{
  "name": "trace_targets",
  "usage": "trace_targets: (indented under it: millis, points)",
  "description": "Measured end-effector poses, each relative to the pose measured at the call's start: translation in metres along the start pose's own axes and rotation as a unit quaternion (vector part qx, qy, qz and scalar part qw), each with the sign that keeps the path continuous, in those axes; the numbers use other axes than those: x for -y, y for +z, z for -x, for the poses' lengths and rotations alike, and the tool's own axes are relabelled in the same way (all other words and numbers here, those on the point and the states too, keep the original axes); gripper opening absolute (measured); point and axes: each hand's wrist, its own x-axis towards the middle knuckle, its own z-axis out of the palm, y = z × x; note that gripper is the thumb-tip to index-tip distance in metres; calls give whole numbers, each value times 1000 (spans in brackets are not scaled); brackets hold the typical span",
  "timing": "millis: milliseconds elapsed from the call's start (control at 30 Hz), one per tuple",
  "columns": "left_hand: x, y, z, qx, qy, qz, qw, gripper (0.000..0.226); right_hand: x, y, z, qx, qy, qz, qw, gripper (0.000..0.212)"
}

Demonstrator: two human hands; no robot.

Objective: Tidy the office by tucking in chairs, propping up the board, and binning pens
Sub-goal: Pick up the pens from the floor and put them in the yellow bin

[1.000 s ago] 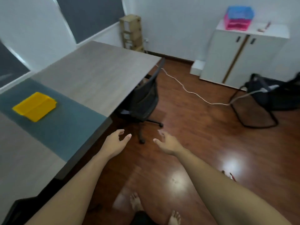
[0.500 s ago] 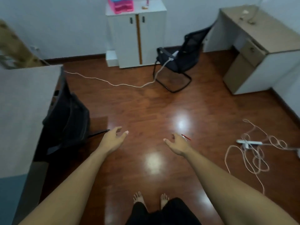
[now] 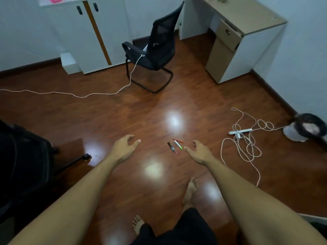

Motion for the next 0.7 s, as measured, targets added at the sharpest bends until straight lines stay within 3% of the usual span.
trace_targets:
  millis: [433, 700]
  points:
    - [-69, 81, -192, -15, -95, 52, 994, 54, -50, -42, -223, 82, -2, 49, 995, 76]
    - [-8, 213, -372, 40, -123, 55, 990, 47, -117, 47, -403, 86, -16, 61, 994, 73]
